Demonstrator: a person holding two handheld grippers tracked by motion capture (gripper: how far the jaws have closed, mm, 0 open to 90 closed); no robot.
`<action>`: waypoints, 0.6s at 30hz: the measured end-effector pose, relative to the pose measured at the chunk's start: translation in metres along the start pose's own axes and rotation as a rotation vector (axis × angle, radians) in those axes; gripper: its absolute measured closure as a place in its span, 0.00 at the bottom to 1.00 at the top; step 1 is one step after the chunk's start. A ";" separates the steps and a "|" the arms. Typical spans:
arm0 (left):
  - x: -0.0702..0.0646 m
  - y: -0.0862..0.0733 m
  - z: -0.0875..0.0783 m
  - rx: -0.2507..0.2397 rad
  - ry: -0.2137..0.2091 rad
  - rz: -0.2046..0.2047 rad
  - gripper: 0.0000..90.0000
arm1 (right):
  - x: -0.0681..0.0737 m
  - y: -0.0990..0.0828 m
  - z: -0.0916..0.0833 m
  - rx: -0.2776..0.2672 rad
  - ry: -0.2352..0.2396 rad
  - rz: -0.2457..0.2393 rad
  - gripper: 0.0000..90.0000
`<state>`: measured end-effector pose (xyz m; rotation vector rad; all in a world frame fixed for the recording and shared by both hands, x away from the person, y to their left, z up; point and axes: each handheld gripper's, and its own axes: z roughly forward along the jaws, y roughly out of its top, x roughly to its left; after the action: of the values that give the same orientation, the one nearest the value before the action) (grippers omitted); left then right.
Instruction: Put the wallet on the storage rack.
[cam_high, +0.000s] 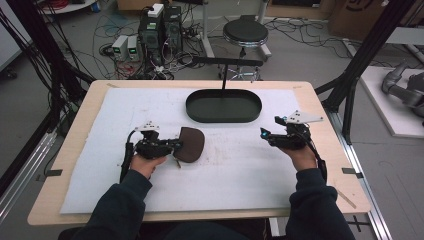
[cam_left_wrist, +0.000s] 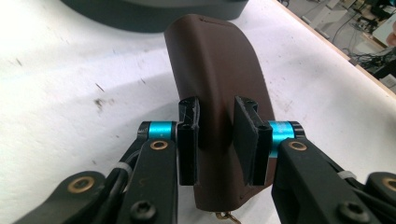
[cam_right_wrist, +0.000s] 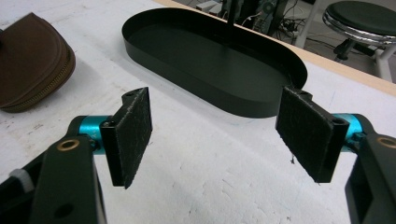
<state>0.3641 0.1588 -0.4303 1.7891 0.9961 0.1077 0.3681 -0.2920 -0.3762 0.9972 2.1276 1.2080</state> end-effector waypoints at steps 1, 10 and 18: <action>0.000 0.002 -0.003 -0.010 0.014 0.012 0.81 | 0.000 0.000 0.000 -0.001 0.001 0.002 0.31; -0.002 0.017 -0.027 -0.023 0.156 0.151 0.83 | 0.000 0.000 0.001 0.002 0.006 0.005 0.30; -0.009 0.019 -0.028 -0.014 0.231 0.244 0.83 | -0.001 0.000 0.000 0.001 0.005 0.006 0.31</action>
<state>0.3554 0.1709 -0.3988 1.9093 0.9296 0.4811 0.3684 -0.2925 -0.3766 1.0027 2.1305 1.2141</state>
